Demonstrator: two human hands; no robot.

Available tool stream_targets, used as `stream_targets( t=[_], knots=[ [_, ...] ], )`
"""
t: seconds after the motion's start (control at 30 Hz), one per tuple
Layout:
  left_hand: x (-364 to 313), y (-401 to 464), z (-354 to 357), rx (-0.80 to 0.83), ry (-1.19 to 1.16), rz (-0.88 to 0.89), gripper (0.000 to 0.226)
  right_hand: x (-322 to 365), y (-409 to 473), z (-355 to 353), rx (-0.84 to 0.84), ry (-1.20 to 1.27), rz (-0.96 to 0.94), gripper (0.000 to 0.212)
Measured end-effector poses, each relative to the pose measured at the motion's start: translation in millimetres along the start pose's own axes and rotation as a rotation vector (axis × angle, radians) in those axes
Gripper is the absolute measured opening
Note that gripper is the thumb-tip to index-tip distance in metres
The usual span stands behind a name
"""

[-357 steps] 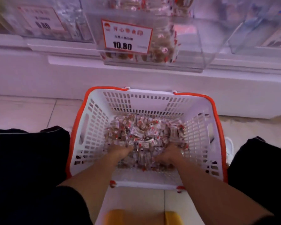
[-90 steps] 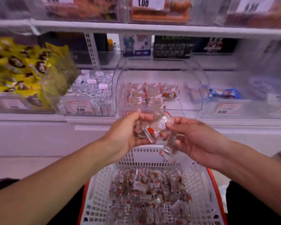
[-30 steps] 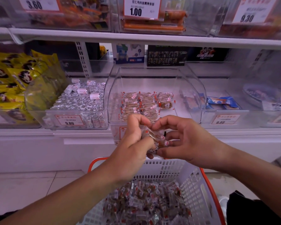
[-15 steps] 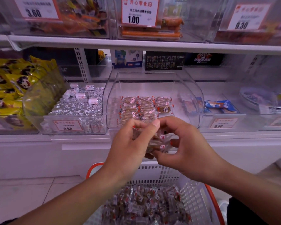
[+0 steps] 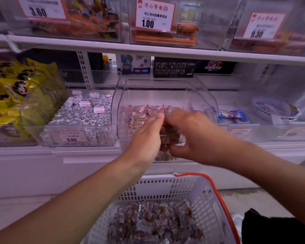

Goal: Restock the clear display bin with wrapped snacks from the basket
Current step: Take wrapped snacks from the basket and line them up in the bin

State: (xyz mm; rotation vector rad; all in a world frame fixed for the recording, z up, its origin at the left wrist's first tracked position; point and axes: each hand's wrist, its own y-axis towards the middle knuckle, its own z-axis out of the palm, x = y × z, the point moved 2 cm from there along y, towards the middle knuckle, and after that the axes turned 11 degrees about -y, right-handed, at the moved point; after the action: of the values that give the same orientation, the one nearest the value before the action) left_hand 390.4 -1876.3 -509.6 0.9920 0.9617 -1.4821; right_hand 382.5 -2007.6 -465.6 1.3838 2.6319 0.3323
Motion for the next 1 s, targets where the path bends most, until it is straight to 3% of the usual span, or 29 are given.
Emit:
stream_targets(
  t=[0.07, 0.2, 0.33, 0.43, 0.7, 0.83, 1.0],
  knots=[
    [-9.1, 8.4, -8.2, 0.034, 0.202, 0.104, 0.03, -16.1, 19.5, -6.3, 0.074, -0.009, 0.041, 0.031],
    [-30.6, 24.4, -39.3, 0.012, 0.933, 0.638, 0.022, -82.9, 73.1, -5.7, 0.215, -0.256, 0.208, 0.034],
    [-30.2, 34.9, -51.7, 0.075, 1.263, 0.655, 0.021, -118.8, 105.4, 38.6, 0.547, -0.425, 0.246, 0.031],
    [-27.8, 33.7, -49.3, 0.118, 1.357, 0.655, 0.022, -124.7, 115.7, 69.6, 0.631, -0.457, 0.253, 0.036],
    [-23.5, 30.5, -52.2, 0.149, 1.4, 0.683, 0.019, -126.0, 116.0, 100.1, 0.657, -0.428, 0.246, 0.024],
    [-20.5, 32.0, -53.9, 0.143, 1.371, 0.712, 0.015, -126.2, 117.0, 96.5, 0.543, -0.392, 0.275, 0.051],
    [-15.3, 33.7, -52.7, 0.141, 1.372, 0.742, 0.014, -122.7, 114.6, 96.0, 0.5, -0.426, 0.34, 0.033]
  ],
)
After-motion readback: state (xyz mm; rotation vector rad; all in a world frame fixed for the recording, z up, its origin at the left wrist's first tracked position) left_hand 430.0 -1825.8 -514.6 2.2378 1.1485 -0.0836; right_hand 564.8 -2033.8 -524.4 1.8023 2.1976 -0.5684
